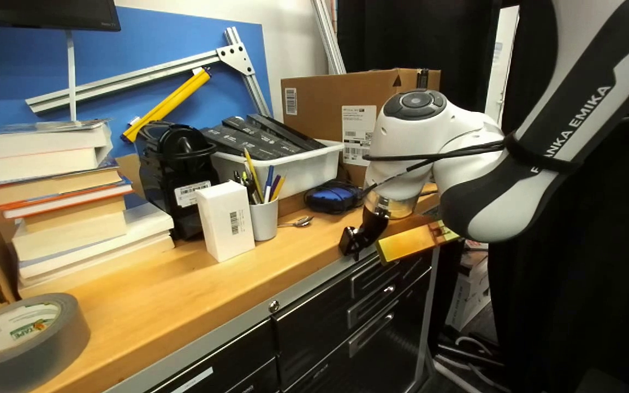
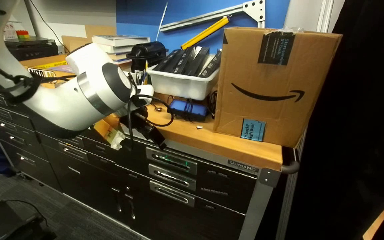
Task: Place the blue block inside the open drawer then push the drawer closed
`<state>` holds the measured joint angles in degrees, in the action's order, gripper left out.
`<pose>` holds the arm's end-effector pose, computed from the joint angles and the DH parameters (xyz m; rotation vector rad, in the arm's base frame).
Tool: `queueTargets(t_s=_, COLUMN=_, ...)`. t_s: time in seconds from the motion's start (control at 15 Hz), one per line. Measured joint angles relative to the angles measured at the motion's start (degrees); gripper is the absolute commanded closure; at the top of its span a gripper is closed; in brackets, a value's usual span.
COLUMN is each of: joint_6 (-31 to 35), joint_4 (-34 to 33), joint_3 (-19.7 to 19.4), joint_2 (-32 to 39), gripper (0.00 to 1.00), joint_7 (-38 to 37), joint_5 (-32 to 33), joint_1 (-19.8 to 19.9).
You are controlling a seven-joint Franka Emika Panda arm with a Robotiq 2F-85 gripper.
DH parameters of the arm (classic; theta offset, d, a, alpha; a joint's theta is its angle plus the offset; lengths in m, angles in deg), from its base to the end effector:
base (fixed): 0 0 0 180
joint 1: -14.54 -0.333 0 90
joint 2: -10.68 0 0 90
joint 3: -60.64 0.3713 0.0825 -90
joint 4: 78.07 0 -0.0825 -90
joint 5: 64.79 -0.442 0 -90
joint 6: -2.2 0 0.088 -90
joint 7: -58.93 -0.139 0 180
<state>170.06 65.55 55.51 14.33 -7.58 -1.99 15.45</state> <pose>0.5221 -0.0048 0.2551 2.8468 -0.3193 0.6869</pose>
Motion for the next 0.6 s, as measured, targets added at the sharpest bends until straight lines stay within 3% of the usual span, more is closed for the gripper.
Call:
queueTargets(t_s=0.2, joint_6=0.18, joint_4=0.43, joint_3=1.06, joint_2=1.79, gripper=0.00, joint_7=-3.41, joint_5=1.44, joint_1=-0.94)
queueTargets(t_s=0.47, joint_6=2.25, joint_4=6.75, joint_3=4.62, joint_2=2.13, gripper=0.00, joint_7=12.91, joint_5=-13.44, joint_1=-1.01)
queueTargets(t_s=0.6, joint_6=1.82, joint_4=10.40, joint_3=9.20, joint_2=1.80, gripper=0.00, joint_7=21.46, joint_5=-21.78, joint_1=0.88)
